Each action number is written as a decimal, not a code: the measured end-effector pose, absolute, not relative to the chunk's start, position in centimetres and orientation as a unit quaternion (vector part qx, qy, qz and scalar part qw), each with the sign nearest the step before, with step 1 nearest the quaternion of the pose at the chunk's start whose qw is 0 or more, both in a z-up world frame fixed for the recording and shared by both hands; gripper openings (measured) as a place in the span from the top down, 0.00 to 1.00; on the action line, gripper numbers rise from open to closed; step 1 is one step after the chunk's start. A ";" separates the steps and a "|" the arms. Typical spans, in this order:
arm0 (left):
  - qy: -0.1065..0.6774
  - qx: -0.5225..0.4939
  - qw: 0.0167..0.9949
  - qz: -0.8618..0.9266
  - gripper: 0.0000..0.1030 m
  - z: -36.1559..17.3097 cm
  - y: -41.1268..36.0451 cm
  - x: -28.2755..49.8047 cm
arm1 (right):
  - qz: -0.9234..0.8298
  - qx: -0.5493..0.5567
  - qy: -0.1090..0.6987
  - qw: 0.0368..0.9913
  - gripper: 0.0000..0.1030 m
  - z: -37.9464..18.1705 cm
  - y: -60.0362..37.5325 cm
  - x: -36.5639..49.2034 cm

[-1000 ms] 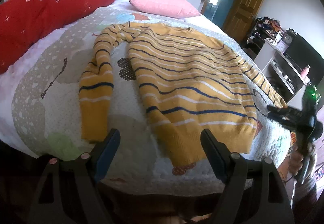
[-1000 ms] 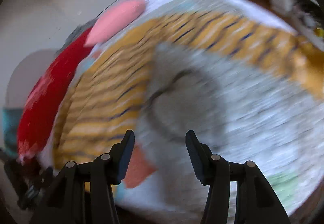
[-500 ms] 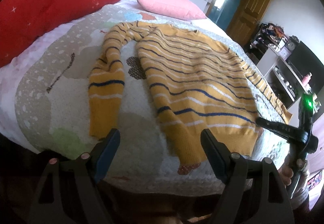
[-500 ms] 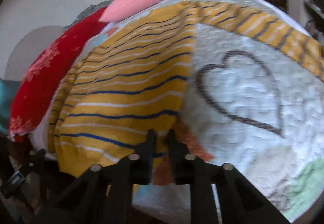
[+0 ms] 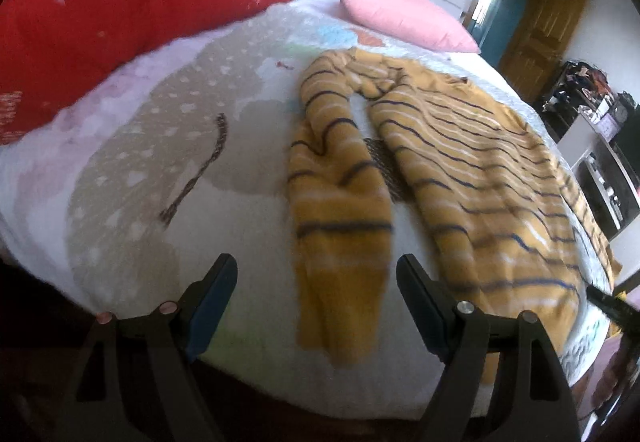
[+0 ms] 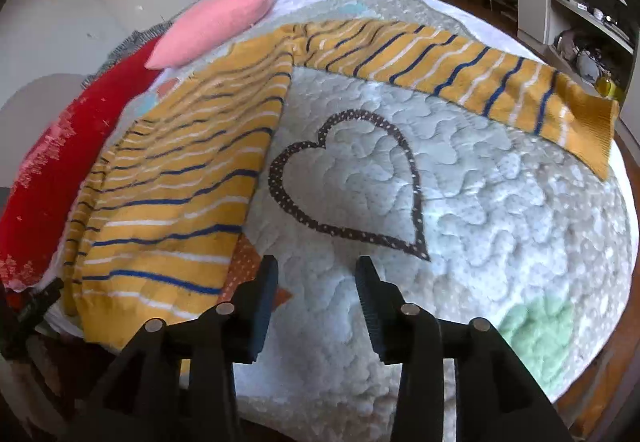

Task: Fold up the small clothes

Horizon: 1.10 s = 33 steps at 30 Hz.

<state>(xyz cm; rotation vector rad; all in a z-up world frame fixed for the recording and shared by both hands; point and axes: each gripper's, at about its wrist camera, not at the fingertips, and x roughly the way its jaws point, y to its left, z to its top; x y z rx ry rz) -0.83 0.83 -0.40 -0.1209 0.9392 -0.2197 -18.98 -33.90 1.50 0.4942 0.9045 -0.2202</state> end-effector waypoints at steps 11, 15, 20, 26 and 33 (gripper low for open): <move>0.443 0.013 0.897 -0.003 0.81 0.2 1.9 7.5 | -0.119 0.153 0.443 0.875 0.20 1.0 -31.4 -16.1; 0.440 -0.022 0.896 0.054 0.80 2.2 7.2 9.8 | -0.114 0.177 0.433 0.876 0.15 0.7 -31.9 -15.9; 0.441 -0.088 0.892 -0.032 0.56 4.1 7.8 6.4 | -0.115 0.191 0.424 0.878 0.11 0.7 -31.9 -16.0; 0.474 -0.122 0.848 -0.203 0.43 2.1 0.2 1.0 | -0.053 0.254 0.409 0.875 0.11 1.7 -31.9 -16.5; 0.519 -0.133 0.786 -0.307 0.40 -1.9 -8.3 -0.7 | -0.011 0.251 0.421 0.872 0.14 1.3 -29.6 -16.1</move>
